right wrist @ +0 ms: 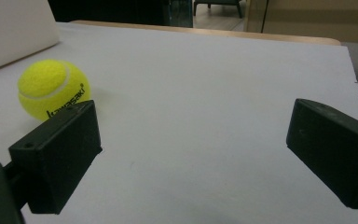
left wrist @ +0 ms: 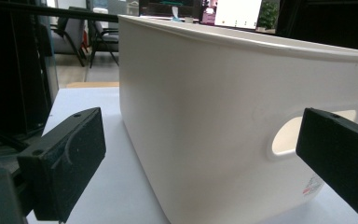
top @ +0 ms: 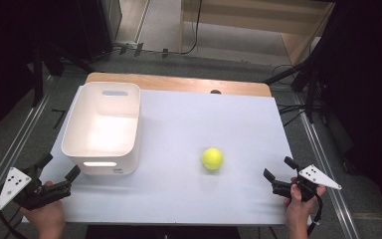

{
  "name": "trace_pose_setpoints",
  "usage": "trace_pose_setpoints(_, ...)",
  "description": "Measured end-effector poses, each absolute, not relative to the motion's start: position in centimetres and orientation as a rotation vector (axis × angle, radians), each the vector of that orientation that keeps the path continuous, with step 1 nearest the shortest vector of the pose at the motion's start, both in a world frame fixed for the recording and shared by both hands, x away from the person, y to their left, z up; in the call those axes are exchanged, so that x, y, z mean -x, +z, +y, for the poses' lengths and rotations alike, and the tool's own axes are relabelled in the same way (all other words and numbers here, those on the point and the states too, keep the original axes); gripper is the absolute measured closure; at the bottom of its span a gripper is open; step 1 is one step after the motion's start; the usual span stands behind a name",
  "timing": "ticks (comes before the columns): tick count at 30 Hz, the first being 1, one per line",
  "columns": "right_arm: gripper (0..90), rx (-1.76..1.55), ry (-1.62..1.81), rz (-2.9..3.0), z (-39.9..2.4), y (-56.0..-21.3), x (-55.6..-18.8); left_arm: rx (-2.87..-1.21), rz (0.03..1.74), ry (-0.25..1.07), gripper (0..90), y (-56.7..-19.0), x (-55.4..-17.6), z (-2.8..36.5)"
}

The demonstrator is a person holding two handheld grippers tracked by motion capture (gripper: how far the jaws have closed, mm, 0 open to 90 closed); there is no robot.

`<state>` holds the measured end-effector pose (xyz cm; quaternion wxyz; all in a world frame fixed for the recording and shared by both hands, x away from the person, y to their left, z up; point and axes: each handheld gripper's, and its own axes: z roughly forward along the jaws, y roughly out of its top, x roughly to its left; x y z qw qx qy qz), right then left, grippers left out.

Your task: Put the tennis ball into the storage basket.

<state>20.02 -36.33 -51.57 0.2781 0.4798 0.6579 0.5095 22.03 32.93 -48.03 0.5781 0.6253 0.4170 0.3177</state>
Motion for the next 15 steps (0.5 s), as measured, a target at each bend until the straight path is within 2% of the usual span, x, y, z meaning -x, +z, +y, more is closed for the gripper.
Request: trace_pose_setpoints(15, 1.7, -1.272, 1.309, 1.882, -34.5, -50.7, -20.1, -1.491, 0.955, 0.758, 1.4, -48.1, -22.0, 32.7)
